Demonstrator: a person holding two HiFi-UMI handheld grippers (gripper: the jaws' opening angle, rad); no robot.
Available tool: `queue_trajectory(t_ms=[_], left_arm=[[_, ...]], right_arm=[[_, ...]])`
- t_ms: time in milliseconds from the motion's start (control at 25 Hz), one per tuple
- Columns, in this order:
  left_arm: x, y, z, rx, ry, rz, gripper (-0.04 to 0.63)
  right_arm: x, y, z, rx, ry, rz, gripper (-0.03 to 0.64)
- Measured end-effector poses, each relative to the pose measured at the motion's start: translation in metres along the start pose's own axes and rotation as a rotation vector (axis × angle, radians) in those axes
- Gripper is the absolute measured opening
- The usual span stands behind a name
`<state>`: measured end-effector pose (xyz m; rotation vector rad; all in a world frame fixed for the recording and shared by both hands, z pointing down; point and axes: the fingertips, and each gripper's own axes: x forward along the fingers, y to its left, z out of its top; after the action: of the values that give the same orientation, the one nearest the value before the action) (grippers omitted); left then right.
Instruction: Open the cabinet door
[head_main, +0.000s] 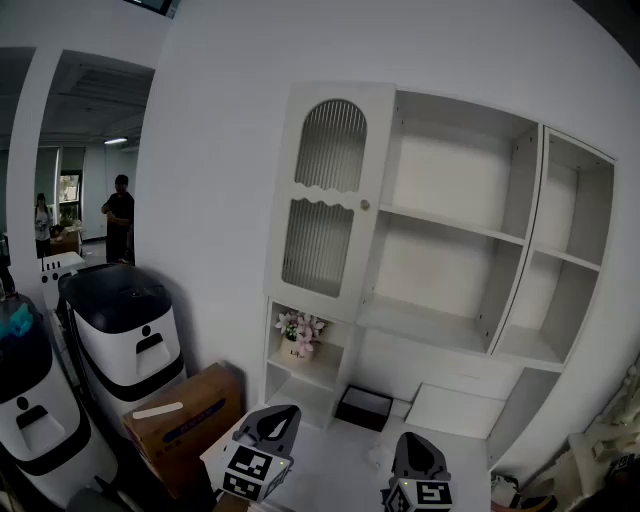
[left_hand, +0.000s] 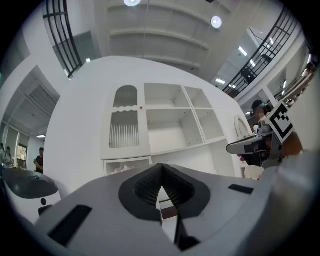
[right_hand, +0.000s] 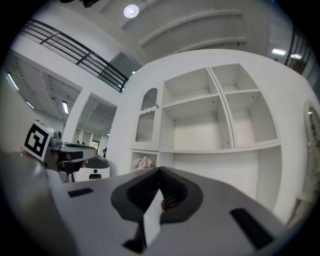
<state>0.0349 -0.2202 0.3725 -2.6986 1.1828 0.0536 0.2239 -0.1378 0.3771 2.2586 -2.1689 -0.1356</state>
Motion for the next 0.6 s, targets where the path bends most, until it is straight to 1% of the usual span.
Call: queue_trajectory(t_ms=[160, 480, 600], left_arm=[[0.0, -0.006, 0.002, 0.012, -0.008, -0.001, 0.008], [0.001, -0.014, 0.0, 0.018, 0.001, 0.005, 0.008], [-0.001, -0.018, 0.003, -0.005, -0.005, 0.008, 0.008]], right_arm=[[-0.002, 0.0, 0.0, 0.012, -0.003, 0.022, 0.02], [-0.006, -0.012, -0.004, -0.004, 0.011, 0.007, 0.02], [-0.011, -0.017, -0.007, -0.002, 0.012, -0.002, 0.021]])
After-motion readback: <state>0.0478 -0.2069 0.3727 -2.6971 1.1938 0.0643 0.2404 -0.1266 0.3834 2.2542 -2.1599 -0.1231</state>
